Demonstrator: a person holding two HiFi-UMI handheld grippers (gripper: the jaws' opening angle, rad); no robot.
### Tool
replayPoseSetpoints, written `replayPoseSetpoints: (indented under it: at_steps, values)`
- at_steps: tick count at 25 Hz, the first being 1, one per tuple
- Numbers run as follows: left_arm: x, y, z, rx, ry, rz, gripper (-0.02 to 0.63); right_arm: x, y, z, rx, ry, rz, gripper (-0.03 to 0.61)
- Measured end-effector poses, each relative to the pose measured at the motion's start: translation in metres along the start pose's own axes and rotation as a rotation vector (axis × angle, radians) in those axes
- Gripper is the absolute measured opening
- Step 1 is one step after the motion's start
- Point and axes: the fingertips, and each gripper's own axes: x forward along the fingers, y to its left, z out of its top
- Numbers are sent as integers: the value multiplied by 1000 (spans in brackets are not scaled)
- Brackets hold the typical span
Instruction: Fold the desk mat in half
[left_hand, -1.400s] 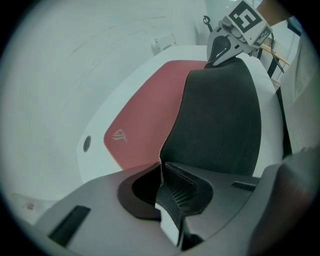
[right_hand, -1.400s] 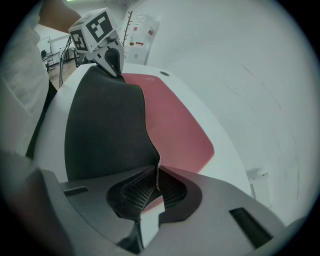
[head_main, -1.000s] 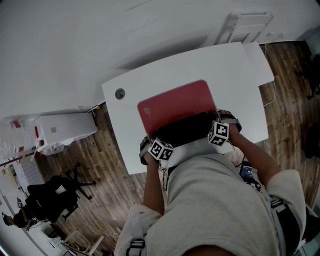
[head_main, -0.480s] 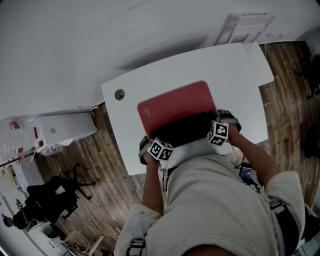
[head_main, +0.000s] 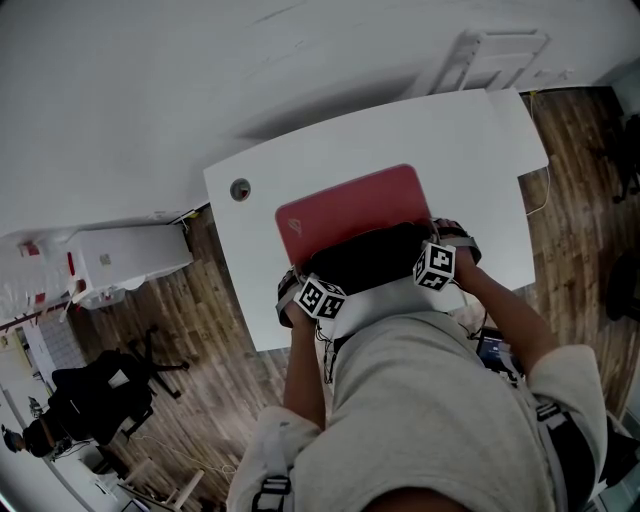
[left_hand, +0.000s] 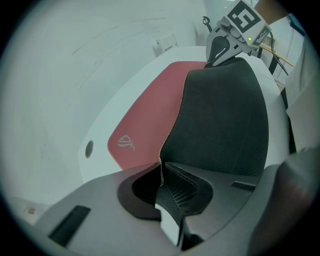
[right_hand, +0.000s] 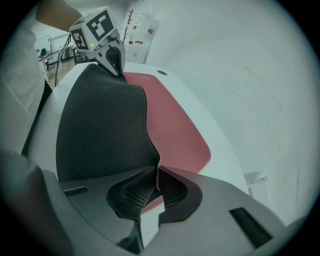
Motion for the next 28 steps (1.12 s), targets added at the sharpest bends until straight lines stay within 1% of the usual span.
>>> replayPoseSetpoints:
  at_steps: [8,14,28]
  values:
    - [2,9,4,15,1,9,29,3,-5,3,4,0,-11,51]
    - [3,14,5,11,-2,10,29,4,-9,5,8,9,-12,52]
    - [9,26,11,29,-10,7,29,11,-20,9,17,14,-47,52]
